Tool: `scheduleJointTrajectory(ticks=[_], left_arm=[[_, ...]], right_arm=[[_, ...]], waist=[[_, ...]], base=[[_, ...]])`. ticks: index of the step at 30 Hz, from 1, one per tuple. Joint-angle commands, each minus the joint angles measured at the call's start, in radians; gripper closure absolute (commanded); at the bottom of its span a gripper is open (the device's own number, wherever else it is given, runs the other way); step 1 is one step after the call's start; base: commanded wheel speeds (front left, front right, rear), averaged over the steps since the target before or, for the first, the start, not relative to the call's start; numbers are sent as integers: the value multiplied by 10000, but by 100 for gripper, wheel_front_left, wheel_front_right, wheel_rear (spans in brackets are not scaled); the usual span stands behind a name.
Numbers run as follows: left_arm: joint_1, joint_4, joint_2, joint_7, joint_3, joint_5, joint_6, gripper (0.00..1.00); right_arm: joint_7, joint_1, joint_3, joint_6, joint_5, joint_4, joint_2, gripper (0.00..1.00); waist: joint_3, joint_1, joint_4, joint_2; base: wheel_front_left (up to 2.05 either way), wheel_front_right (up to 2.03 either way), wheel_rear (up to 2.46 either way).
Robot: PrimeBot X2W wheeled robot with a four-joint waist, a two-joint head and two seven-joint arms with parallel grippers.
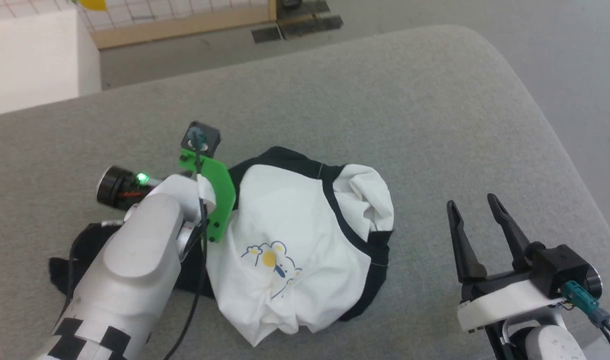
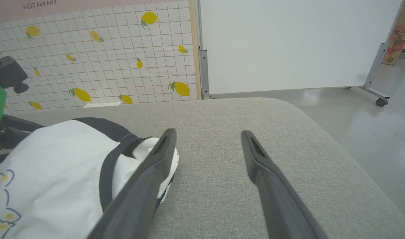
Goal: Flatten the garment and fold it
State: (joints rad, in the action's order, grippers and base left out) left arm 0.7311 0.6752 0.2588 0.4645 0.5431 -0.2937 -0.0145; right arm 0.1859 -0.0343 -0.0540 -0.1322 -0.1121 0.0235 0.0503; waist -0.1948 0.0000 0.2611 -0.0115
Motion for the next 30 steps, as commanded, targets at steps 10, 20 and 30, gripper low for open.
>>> scheduleJointTrajectory(ticks=[10,20,30], left_arm=[[-205,1224,-300,3134,-164,-1765,-903,100],[-727,-882,270,-1477,-916,-1749,-559,100],[-2843,-2480,1110,-4046,-2660,-2114,1186,100]], right_arm=[[371,-404,8,15,-252,407,-1,0],[398,-186,260,15,-96,591,-1,0],[14,426,333,15,114,393,-1,0]], waist=[[-755,0,607,115],[484,0,-391,115],[1691,0,-1701,115]], base=[[0,0,0],[0,0,0],[0,0,0]])
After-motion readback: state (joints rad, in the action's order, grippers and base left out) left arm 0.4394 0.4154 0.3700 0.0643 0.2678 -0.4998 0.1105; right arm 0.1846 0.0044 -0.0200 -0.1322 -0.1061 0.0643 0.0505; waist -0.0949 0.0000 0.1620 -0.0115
